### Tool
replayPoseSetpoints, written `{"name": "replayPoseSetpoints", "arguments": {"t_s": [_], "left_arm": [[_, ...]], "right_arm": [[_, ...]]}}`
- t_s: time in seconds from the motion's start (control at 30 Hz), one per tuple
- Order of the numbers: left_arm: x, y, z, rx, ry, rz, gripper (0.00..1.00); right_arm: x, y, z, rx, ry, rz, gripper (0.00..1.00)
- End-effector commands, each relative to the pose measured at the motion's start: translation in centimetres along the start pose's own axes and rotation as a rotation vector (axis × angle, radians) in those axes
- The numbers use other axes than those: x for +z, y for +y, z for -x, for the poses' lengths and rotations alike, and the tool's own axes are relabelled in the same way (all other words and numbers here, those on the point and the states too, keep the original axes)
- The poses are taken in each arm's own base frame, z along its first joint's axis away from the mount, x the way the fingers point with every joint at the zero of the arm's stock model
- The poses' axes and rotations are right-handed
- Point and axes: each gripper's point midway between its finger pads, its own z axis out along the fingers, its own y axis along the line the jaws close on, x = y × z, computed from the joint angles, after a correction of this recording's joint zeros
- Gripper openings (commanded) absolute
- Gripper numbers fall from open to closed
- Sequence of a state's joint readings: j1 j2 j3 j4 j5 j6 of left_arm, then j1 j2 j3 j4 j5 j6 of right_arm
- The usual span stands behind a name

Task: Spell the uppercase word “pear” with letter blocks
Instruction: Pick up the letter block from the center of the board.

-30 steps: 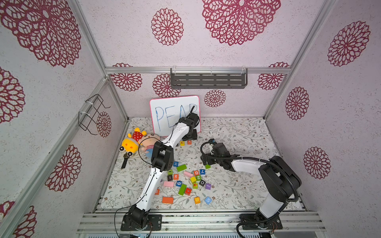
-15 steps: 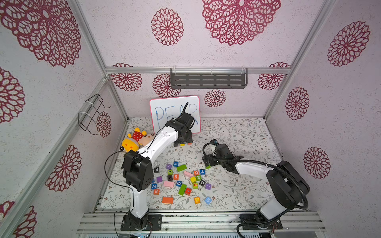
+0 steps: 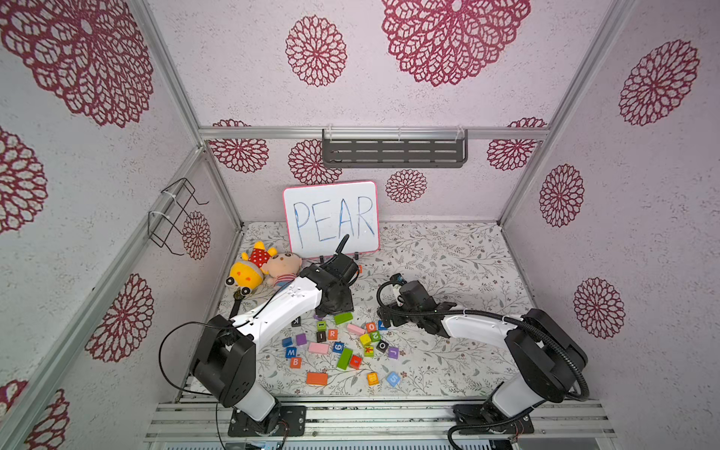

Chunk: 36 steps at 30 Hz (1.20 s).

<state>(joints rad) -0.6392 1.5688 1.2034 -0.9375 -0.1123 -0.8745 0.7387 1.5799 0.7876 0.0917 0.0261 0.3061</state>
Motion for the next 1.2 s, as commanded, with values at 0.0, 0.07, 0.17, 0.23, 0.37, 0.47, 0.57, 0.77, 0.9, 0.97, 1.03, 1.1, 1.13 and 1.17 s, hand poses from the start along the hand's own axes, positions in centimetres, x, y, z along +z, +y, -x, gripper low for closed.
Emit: {"name": "replayPoseSetpoints", "arguments": {"t_s": [0.0,0.07,0.17,0.23,0.37,0.47,0.57,0.77,0.9,0.97,1.03,1.1,1.13,1.17], "left_arm": [[0.0,-1.0,-1.5,-0.034,0.007,-0.033,0.62],[0.7,-1.0,-2.7,-0.020,0.028,-0.017,0.62],[1.8,-0.7,-4.2,-0.023,0.059,-0.004,0.62],[2.3,-0.5,-4.6,-0.031,0.062,-0.008,0.62],[3.0,0.0,-5.0,-0.042,0.063,0.007,0.62],[3.6,0.7,-5.7,-0.048,0.078,0.024,0.61],[3.9,1.5,-6.2,-0.049,0.084,0.042,0.63],[4.9,2.3,-6.0,-0.038,0.076,0.050,0.64],[5.7,2.2,-5.6,-0.027,0.080,0.045,0.62],[6.0,2.3,-5.4,-0.024,0.082,0.046,0.62],[6.1,2.4,-5.3,-0.024,0.082,0.049,0.61],[6.3,2.7,-5.3,-0.024,0.081,0.057,0.61],[6.4,2.8,-5.3,-0.025,0.081,0.058,0.61],[6.6,3.0,-5.3,-0.026,0.085,0.062,0.61]], "right_arm": [[-1.1,0.1,0.9,-0.005,-0.037,-0.006,0.99],[-1.1,0.2,0.6,-0.003,-0.038,-0.002,0.99],[-1.1,0.5,0.5,-0.001,-0.040,0.006,0.99],[-1.1,0.5,0.4,-0.002,-0.044,0.008,0.99],[-1.1,0.7,0.4,-0.003,-0.047,0.014,0.99],[-1.0,0.8,0.3,-0.002,-0.049,0.019,0.99],[-0.9,0.9,0.2,-0.002,-0.049,0.022,0.99],[-1.0,1.7,-0.3,-0.012,-0.056,0.048,0.99],[-1.7,2.7,-0.9,-0.052,-0.054,0.066,0.99],[-2.1,3.6,-1.5,-0.081,-0.058,0.082,0.99],[-2.6,4.4,-2.0,-0.098,-0.059,0.100,0.99],[-2.9,5.2,-2.6,-0.102,-0.063,0.119,0.99],[-2.9,5.3,-2.7,-0.099,-0.063,0.124,0.99],[-2.9,5.5,-3.0,-0.099,-0.059,0.129,0.99]]}}
